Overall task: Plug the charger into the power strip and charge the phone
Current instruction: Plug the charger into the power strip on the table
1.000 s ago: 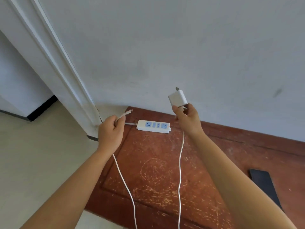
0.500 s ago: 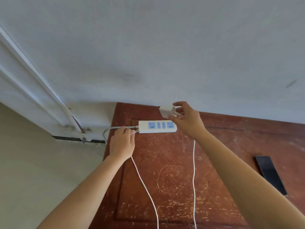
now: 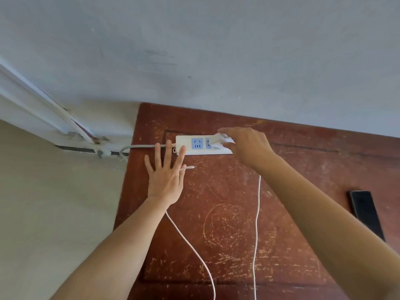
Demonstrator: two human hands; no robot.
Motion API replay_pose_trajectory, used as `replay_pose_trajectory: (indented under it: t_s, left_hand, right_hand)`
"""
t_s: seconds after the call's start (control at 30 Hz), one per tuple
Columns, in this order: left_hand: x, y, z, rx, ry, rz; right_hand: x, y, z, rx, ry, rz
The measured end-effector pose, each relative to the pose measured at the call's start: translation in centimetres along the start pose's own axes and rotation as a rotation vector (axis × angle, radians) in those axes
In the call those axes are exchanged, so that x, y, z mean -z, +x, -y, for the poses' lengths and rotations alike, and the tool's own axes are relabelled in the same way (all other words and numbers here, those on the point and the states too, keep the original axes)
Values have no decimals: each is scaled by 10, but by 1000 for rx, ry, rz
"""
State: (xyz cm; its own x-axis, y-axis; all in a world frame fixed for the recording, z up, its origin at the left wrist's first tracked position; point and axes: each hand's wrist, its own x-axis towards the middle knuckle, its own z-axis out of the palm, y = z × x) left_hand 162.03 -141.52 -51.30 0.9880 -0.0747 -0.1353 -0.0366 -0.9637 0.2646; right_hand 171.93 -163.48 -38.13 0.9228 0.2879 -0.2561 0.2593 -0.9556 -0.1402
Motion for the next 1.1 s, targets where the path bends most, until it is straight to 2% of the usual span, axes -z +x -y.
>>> replay_pose_trajectory:
  t_s: [0.2, 0.3, 0.5, 0.77, 0.97, 1.03, 1.1]
  left_hand:
    - [-3, 1, -1, 11, 23, -37]
    - [-3, 0, -1, 14, 36, -46]
    - [-4, 1, -2, 29, 73, -38]
    - [-4, 3, -3, 41, 93, -21]
    - [17, 3, -6, 41, 44, 109]
    - [35, 4, -7, 57, -25, 172]
    - [56, -2, -14, 96, -190, 149]
  right_hand:
    - [9, 17, -11, 155, -55, 63]
    - [11, 24, -10, 222, -158, 107]
    - [1, 19, 7, 373, -370, 72]
    - [-10, 20, 10, 346, -421, 34]
    - [-7, 18, 15, 274, -447, 7]
    - [-5, 13, 22, 199, -395, 17]
    - [-8, 0, 28, 135, -328, 29]
